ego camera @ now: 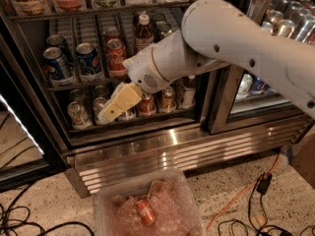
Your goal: Pick pepsi can from middle shelf of fridge
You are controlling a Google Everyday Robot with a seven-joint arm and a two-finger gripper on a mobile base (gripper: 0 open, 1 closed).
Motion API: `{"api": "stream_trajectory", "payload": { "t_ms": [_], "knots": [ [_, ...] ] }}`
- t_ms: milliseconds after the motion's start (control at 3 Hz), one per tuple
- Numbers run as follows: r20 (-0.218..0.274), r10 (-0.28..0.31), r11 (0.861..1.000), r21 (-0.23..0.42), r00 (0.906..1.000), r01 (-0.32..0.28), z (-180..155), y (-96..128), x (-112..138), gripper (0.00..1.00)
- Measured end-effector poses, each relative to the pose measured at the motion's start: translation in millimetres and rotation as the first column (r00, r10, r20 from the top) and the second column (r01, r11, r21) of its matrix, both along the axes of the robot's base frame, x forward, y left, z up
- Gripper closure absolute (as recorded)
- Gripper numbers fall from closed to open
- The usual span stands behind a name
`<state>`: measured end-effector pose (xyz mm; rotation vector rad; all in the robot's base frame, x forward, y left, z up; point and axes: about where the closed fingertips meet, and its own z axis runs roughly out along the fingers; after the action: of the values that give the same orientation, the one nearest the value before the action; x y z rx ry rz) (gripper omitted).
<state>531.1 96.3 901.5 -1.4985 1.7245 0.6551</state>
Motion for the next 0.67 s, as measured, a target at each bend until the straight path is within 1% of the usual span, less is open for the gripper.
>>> {"api": "stream_trajectory", "payload": {
  "t_ms": [333, 667],
  "knots": [
    [-0.026, -0.004, 0.998, 0.059, 0.9996, 0.006, -25.9, 30.0, 17.1, 0.0],
    [-0.033, -0.011, 0.995, 0.101, 0.9994, 0.014, -46.4, 57.7, 28.5, 0.0]
  ]
}}
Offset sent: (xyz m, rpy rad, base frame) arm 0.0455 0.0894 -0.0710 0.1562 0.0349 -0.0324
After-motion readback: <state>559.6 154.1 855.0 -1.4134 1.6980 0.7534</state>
